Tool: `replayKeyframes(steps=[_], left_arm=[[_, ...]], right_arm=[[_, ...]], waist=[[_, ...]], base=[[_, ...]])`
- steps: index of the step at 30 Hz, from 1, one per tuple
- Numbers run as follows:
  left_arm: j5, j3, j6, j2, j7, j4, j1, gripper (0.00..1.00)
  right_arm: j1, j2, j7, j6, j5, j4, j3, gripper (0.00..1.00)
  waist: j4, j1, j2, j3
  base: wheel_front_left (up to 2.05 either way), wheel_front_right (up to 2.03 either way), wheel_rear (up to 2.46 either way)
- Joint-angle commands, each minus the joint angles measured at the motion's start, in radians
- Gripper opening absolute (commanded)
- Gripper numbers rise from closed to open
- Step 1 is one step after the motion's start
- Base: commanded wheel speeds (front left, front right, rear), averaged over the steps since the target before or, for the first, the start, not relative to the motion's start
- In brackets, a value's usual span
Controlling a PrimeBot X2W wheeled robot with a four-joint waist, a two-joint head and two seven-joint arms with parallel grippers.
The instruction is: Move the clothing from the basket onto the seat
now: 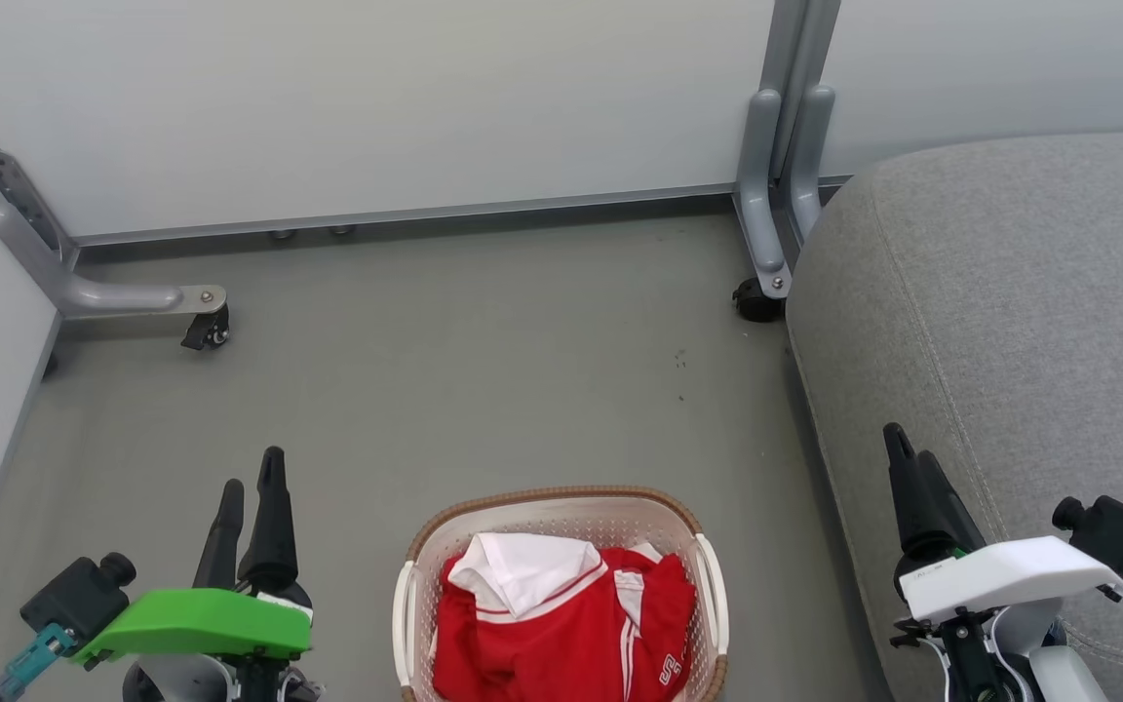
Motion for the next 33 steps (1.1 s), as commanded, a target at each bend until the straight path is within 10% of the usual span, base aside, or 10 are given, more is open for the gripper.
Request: replayKeyframes(steps=[1,33], left_arm=[[0.041,-0.005,0.002,0.006,-0.013,-0.017,-0.006,1.0],[0.391,-0.07,0.027,0.008,-0.105,-0.066,-0.001,1.0]], right_arm=[[-0.002,-0.006,-0.013,0.0,-0.033,-0.02,0.004,1.0],[0.001,-0.021,-0.106,0.001,-0.426,-0.073,0.094,1.0]], waist=[[0.0,0.0,0.0,0.001],[-0.001,-0.0001,0.0,0.008]], base=[[0.0,0.0,0.0],[0.0,0.0,0.0]])
